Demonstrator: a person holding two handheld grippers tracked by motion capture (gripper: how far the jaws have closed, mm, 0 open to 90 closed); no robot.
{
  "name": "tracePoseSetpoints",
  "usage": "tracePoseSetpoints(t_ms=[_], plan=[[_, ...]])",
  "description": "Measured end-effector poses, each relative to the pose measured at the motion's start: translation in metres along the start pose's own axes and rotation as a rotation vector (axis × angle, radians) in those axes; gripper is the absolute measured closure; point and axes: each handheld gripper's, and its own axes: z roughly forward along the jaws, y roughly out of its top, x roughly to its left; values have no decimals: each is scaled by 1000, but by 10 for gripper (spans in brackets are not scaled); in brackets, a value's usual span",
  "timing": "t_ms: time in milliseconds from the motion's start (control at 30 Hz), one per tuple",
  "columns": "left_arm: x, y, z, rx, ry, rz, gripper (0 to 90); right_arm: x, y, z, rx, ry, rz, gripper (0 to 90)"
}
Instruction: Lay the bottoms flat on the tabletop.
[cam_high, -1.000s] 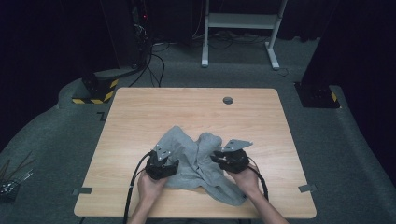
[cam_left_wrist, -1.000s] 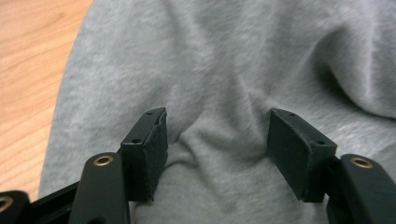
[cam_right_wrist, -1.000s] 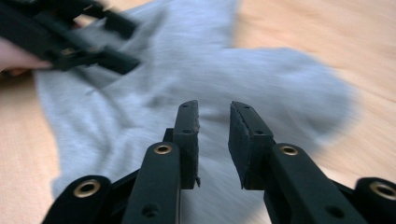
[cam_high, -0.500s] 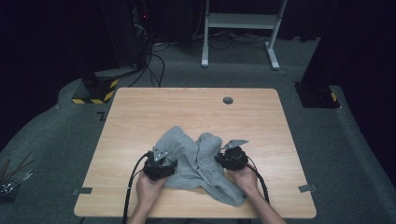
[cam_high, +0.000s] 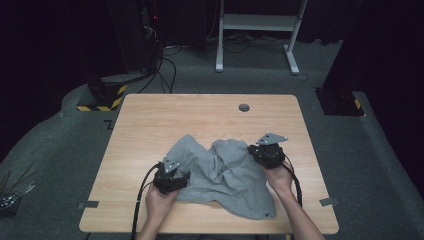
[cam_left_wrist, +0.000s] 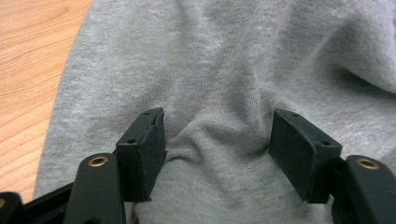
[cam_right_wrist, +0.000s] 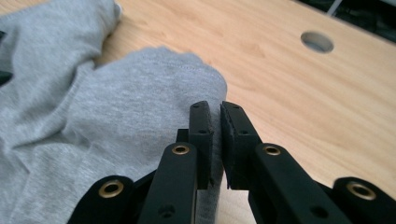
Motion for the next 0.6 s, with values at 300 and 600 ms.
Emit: tracePoseSetpoints(t_ms=[300, 600], plan=[[0, 0, 0, 1, 2, 2, 355, -8, -34, 18, 46, 38, 100, 591], [0, 0, 0, 0, 2, 0, 354, -16, -59, 10, 82, 45, 147, 700]])
